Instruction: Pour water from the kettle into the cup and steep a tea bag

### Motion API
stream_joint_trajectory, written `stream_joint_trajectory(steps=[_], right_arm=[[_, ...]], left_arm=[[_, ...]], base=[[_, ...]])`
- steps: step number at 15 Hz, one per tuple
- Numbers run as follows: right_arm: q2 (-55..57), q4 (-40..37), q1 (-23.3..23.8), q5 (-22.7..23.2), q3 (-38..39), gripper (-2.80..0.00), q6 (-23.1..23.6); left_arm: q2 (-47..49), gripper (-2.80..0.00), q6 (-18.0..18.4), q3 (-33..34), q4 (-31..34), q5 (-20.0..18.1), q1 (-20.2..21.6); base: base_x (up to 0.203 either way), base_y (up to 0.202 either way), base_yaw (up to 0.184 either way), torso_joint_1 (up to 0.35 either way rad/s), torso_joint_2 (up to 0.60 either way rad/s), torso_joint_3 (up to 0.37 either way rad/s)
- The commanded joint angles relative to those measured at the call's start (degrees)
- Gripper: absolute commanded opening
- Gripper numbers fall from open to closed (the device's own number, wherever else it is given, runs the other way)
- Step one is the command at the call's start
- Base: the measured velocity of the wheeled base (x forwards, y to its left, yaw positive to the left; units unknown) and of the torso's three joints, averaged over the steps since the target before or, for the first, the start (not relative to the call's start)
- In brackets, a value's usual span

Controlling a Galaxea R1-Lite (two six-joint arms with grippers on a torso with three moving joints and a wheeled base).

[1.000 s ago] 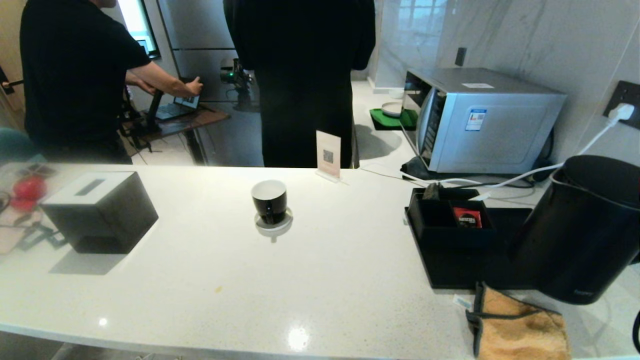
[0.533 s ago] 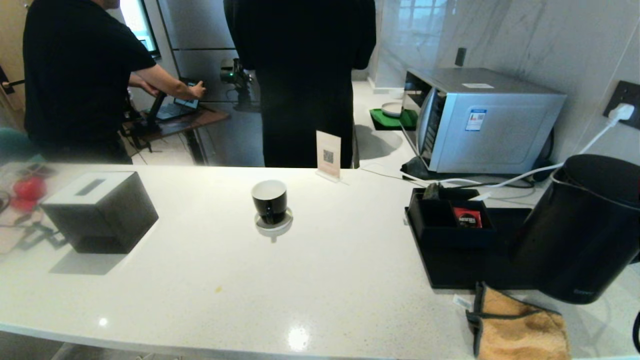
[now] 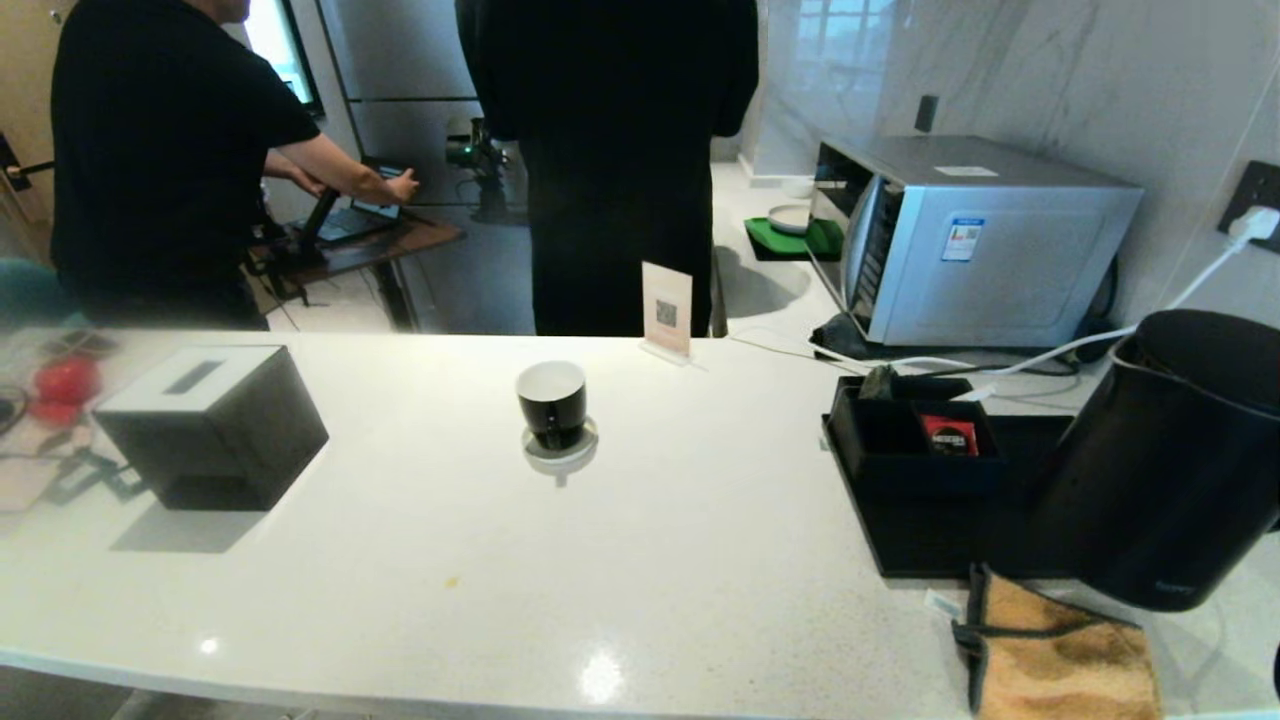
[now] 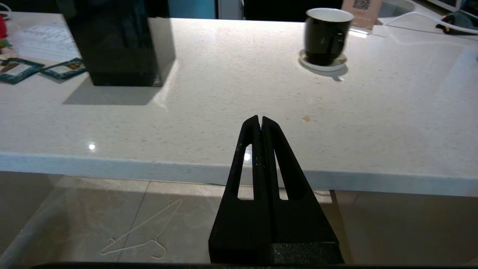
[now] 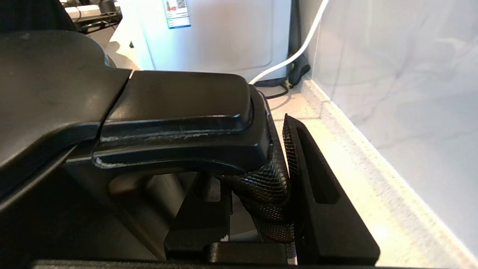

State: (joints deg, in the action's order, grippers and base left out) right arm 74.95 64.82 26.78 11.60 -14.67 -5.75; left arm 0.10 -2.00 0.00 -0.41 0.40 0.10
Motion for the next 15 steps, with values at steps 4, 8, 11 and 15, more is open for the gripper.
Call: stream_joint_trajectory(steps=[4,8,11,15], right_arm=[[-0.9,-0.5,-0.1,0.2,0.0,-2.8,0.0],[-1.0,-0.5,-0.1,0.2,0.1,-2.8,0.0],[-1.0,-0.5,-0.1,0.2,0.0,-2.8,0.0],[-1.0,-0.5,-0.1,0.2,0.0,-2.8,0.0]], left_arm=[[0.0,-2.8,0.0,0.0,0.1,0.0,0.0],[0.1,-2.8,0.0,0.0,0.0,0.0,0.0],[0.0,-2.8,0.0,0.0,0.1,0.0,0.0],[0.0,-2.8,0.0,0.0,0.1,0.0,0.0]], base=[[0.0,0.194,0.001,0.001,0.0,-0.001],[0.0,0.197,-0.002,0.0,0.0,0.006],[0.0,0.195,-0.001,0.004,0.0,0.001],[0.0,0.195,-0.002,0.003,0.0,0.002]])
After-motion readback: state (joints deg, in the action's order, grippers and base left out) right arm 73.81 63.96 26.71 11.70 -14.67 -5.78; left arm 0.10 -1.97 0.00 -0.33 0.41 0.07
